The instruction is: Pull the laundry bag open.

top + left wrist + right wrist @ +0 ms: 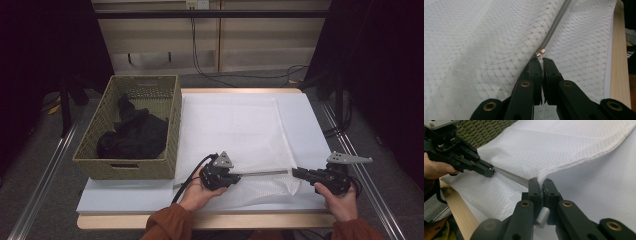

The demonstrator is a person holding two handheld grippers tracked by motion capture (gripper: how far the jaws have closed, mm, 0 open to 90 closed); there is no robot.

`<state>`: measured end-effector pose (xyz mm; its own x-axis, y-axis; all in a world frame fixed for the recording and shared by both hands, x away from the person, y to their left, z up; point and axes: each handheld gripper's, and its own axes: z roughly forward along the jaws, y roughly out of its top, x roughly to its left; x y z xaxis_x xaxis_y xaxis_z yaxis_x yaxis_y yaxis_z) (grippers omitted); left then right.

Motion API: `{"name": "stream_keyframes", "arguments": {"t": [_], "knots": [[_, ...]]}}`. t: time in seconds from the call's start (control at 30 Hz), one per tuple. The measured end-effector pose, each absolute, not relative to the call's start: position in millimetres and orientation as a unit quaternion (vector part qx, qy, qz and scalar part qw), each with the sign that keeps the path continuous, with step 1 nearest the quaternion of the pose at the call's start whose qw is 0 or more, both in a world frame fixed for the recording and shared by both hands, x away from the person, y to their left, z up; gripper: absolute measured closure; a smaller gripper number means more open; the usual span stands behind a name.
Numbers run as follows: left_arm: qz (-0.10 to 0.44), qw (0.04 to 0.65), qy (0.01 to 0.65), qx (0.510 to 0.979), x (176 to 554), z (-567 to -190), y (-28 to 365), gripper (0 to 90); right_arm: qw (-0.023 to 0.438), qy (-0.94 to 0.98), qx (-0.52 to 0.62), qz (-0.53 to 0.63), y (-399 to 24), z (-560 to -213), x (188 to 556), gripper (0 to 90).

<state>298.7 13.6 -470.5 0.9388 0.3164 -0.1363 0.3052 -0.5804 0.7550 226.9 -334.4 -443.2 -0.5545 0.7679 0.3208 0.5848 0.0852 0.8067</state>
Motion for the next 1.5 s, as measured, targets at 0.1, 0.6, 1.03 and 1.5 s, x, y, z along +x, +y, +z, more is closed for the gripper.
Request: {"name": "stream_keyframes", "arguments": {"t": [0.1,0.6,1.03,1.5], "knots": [[0.009,0.407,0.167,0.898,297,-468,15,86.5,0.094,0.732,0.462,0.492,-333,-443,227,86.9],[0.012,0.413,0.181,0.892,299,-469,25,86.5,0.099,0.728,0.467,0.493,-337,-444,227,86.9],[0.004,0.413,0.181,0.893,299,-470,29,86.5,0.098,0.727,0.468,0.493,-336,-443,227,86.9],[0.017,0.413,0.190,0.891,301,-467,42,86.5,0.098,0.725,0.470,0.495,-336,-442,227,87.0]]}}
